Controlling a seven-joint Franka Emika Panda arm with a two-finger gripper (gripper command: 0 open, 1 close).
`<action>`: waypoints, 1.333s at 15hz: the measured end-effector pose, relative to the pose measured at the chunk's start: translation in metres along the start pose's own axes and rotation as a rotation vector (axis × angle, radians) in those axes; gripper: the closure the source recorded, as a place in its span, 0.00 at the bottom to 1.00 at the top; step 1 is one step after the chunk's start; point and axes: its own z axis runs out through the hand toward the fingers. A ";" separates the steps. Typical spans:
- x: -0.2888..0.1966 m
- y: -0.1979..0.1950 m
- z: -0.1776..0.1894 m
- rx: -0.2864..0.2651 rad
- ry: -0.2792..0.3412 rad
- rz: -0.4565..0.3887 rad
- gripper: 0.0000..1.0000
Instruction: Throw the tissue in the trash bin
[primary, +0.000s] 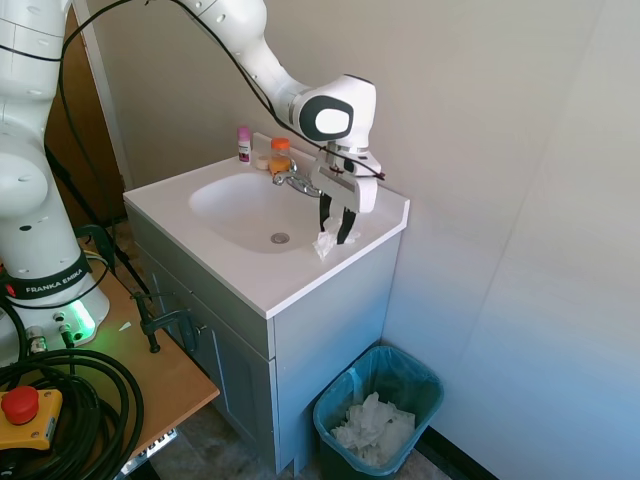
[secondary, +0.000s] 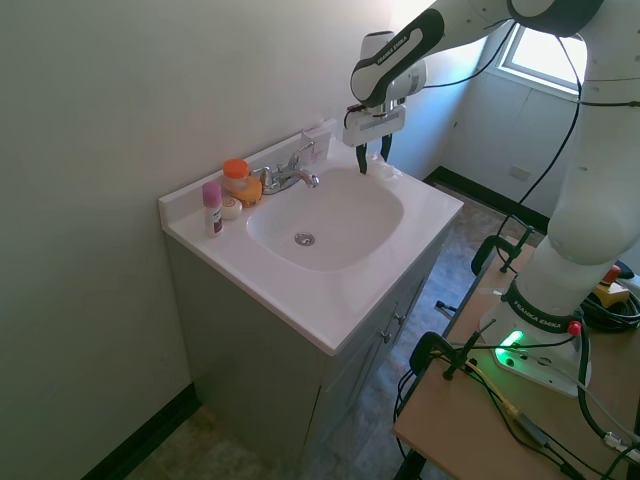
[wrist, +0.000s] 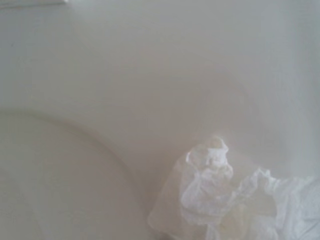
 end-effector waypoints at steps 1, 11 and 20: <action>0.001 0.001 0.000 0.001 0.001 0.002 1.00; 0.007 0.007 0.000 0.016 -0.008 0.025 1.00; 0.145 0.108 -0.065 0.368 0.016 0.379 1.00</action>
